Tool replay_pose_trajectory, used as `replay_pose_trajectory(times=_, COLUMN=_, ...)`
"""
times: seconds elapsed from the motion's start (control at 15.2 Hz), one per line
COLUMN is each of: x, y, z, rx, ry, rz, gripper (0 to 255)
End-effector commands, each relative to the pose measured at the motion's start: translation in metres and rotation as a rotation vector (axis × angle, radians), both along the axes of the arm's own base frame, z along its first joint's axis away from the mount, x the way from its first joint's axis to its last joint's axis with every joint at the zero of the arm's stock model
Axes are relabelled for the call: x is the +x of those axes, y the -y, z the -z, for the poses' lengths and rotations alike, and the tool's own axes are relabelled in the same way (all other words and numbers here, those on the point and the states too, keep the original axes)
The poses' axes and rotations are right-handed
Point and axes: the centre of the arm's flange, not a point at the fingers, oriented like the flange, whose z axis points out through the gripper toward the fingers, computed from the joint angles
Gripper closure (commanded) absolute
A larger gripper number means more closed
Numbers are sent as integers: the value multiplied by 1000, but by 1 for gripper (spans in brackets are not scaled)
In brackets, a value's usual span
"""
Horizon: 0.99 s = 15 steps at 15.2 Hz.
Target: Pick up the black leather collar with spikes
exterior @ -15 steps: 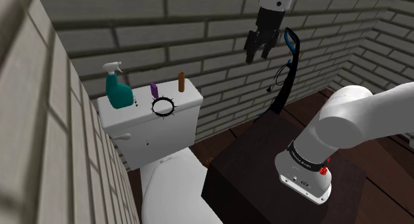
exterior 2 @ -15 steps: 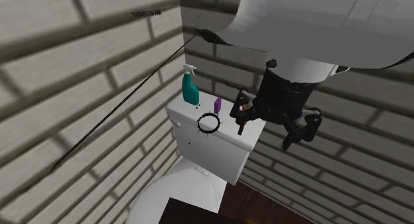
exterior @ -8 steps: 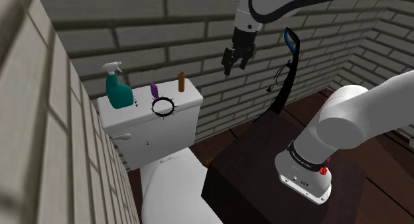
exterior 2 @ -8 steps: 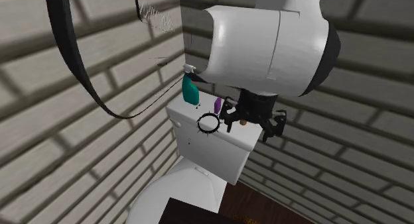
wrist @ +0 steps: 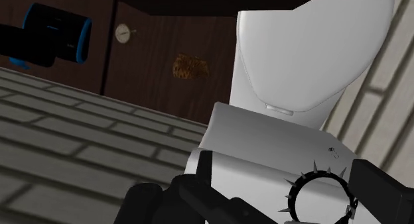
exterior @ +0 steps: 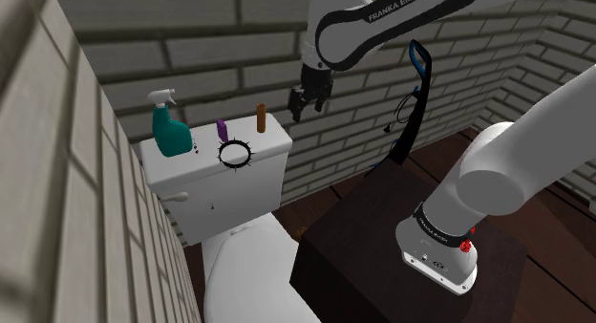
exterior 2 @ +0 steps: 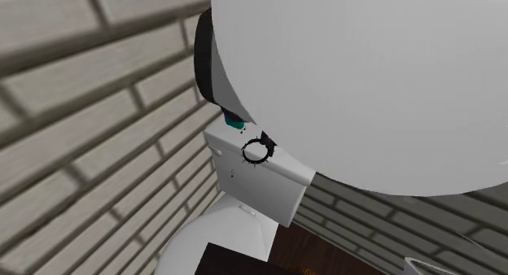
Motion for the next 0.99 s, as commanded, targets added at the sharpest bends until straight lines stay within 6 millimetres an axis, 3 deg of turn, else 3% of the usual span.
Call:
replay_pose_trajectory(times=0.0, x=16, y=-14, z=20, rx=-8, ry=15, rz=-10, gripper=0)
replay_pose_trajectory(times=0.92, x=130, y=-86, z=138, rx=-69, ry=113, rz=-78, gripper=0)
